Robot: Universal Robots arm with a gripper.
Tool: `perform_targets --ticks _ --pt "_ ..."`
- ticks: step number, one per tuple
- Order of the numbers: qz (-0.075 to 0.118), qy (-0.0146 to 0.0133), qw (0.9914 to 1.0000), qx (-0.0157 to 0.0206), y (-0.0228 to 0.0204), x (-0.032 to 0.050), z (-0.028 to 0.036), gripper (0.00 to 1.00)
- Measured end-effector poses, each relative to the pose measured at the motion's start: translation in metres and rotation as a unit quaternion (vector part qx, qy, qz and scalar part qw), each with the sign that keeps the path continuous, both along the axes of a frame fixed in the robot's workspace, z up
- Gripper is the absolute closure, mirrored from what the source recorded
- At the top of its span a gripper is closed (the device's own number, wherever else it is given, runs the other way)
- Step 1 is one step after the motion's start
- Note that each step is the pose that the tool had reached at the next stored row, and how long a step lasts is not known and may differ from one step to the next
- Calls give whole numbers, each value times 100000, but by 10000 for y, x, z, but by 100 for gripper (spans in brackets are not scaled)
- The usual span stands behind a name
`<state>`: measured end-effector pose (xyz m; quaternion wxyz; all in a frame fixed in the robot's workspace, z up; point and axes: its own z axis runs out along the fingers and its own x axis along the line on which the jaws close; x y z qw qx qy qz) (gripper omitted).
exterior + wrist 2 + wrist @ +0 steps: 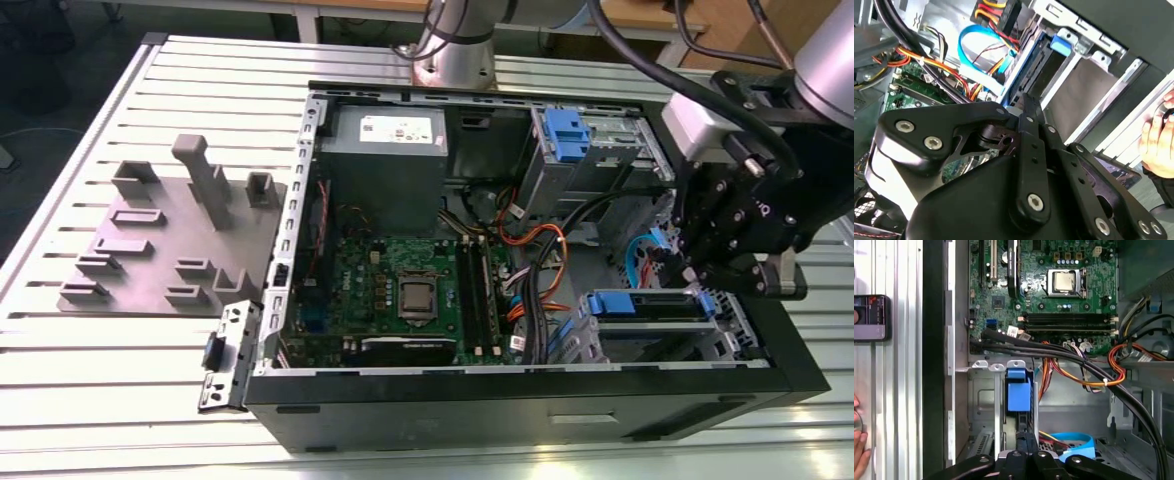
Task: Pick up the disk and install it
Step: 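Insert the first disk wire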
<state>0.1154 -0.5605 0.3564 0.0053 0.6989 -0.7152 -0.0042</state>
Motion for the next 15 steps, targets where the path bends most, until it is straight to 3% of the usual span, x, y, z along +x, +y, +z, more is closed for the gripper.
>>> perform_targets --ticks 15 --pt "-2 3 100000 1 89 156 0 89"
